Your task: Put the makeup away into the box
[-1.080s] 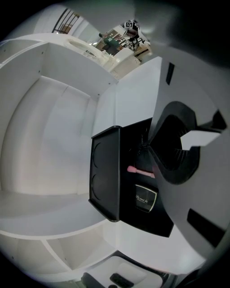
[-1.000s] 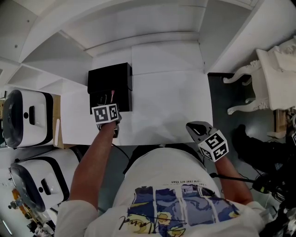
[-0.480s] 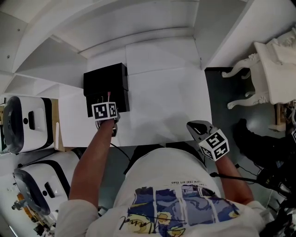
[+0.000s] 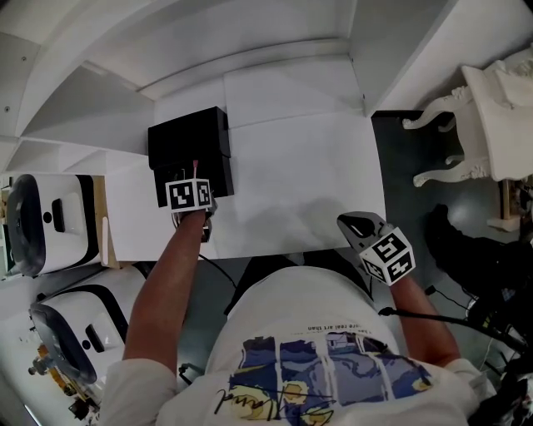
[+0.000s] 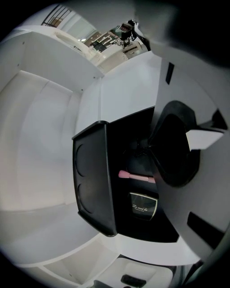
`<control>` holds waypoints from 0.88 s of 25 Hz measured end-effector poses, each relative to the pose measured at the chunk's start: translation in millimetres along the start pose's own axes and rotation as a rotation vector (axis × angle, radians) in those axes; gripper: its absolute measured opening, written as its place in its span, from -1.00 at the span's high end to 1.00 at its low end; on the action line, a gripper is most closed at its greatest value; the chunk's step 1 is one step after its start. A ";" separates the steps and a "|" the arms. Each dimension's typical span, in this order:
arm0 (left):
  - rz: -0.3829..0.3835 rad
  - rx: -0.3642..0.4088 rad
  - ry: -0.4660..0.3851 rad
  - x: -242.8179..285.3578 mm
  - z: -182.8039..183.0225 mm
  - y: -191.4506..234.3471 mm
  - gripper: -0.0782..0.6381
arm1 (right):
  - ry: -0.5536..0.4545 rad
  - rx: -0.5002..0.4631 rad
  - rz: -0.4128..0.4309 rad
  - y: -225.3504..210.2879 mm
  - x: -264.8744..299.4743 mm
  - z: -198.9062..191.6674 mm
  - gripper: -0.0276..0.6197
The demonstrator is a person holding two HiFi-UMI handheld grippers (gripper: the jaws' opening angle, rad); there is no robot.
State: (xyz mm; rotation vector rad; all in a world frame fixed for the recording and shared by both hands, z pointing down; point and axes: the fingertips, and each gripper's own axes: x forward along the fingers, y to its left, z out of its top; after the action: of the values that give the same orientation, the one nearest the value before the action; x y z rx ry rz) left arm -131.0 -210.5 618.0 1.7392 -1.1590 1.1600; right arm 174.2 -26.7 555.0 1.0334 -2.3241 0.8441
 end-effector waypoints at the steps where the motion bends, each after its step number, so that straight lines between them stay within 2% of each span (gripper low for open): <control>1: -0.006 -0.004 -0.003 0.0 0.3 -0.8 0.73 | 0.001 0.001 0.002 0.1 0.4 -0.5 0.83; 5: -0.011 -0.023 -0.042 -4.6 2.1 0.2 0.69 | 0.005 -0.002 0.010 1.6 2.5 -1.0 0.83; 8: -0.021 -0.023 -0.080 -12.4 4.7 -0.9 0.51 | 0.014 -0.018 0.012 3.6 5.1 0.5 0.83; 12: -0.041 -0.018 -0.150 -33.9 2.2 0.4 0.48 | 0.026 -0.062 0.011 16.1 11.7 8.9 0.83; 17: -0.039 0.058 -0.283 -78.2 -5.8 8.8 0.48 | 0.006 -0.115 0.004 39.4 23.5 29.8 0.83; 19: -0.063 0.090 -0.334 -97.4 -12.9 9.1 0.49 | -0.002 -0.133 -0.001 52.4 28.4 36.0 0.83; 22: -0.121 0.143 -0.413 -129.7 -30.4 8.0 0.63 | -0.006 -0.148 -0.010 77.0 36.6 39.5 0.83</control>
State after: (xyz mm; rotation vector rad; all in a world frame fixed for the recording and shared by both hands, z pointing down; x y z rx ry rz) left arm -171.1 -149.4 506.3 2.1986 -1.2065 0.8500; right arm 85.9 -31.1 523.0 0.9851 -2.3447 0.6552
